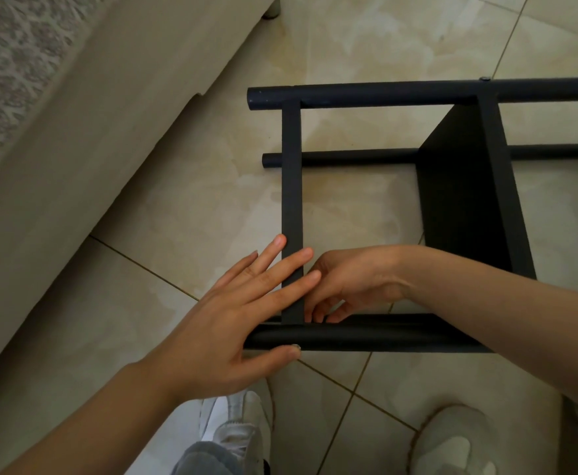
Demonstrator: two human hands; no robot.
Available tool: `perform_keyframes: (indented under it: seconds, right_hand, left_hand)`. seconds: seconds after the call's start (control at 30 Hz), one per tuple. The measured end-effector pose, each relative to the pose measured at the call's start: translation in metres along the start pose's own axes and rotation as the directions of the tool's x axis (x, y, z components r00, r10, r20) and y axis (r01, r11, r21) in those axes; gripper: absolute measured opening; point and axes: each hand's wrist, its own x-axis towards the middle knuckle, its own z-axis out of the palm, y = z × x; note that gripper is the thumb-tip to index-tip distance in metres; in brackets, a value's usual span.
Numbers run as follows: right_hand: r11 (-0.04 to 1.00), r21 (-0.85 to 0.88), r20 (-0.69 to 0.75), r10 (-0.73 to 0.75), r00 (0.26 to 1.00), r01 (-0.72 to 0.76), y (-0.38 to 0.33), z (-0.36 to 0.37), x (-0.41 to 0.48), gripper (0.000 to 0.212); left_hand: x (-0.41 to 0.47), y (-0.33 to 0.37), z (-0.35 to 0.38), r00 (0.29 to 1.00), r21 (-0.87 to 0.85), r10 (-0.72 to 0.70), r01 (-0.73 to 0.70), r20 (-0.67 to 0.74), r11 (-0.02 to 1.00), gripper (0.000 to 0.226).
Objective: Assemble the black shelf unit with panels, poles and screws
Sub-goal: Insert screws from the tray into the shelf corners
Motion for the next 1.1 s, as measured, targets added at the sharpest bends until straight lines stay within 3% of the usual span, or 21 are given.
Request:
perform_keyframes:
  seconds: [0.27, 0.37, 0.53, 0.87, 1.1]
  right_hand:
    - [0.999, 0.030, 0.080, 0.007, 0.997, -0.010, 0.0038, -0.0055, -0.0012, 0.025]
    - [1.000, 0.018, 0.083, 0.015, 0.996, -0.016, 0.0030, -0.0023, -0.0010, 0.017]
    - [1.000, 0.021, 0.055, -0.008, 0.998, 0.007, 0.0001, 0.0017, 0.0007, 0.037]
    - [1.000, -0.010, 0.105, -0.012, 0.994, 0.013, -0.0017, -0.0029, -0.0058, 0.019]
    - [1.000, 0.026, 0.120, -0.006, 0.993, 0.003, -0.0010, -0.0003, -0.0022, 0.031]
  left_hand:
    - [-0.0002, 0.0008, 0.0011, 1.000, -0.010, -0.008, 0.007, -0.007, 1.000, 0.070]
    - [-0.0003, 0.0011, 0.0013, 1.000, -0.019, -0.010, 0.009, -0.005, 1.000, 0.071]
    - [-0.0005, 0.0013, 0.0011, 1.000, -0.007, -0.006, 0.006, -0.006, 1.000, 0.072]
    - [-0.0007, 0.0010, 0.0014, 1.000, -0.003, 0.002, -0.002, -0.011, 1.000, 0.073]
    - [-0.0011, -0.0003, 0.0026, 1.000, -0.001, 0.005, -0.005, -0.019, 1.000, 0.074]
